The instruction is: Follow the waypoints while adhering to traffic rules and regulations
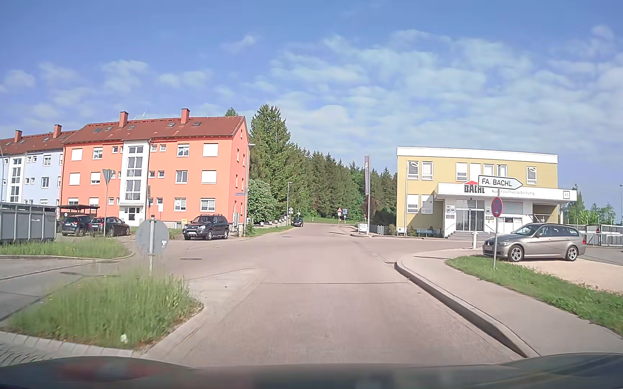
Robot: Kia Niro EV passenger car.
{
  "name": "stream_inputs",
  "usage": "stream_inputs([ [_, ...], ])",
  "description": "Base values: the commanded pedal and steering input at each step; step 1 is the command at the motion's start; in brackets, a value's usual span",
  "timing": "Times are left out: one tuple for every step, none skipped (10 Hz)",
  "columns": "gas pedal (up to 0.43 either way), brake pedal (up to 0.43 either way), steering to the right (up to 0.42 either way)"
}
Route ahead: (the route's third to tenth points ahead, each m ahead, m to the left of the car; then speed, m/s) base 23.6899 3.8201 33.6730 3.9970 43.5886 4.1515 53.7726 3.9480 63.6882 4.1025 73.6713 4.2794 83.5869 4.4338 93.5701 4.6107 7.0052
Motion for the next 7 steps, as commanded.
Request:
stream_inputs([
  [0.0,0.14,-0.004],
  [0.0,0.061,-0.006],
  [0.0,0.0,-0.006],
  [0.0,0.0,-0.006],
  [0.0,0.0,-0.006],
  [0.0,0.0,-0.006],
  [0.0,0.0,-0.006],
])
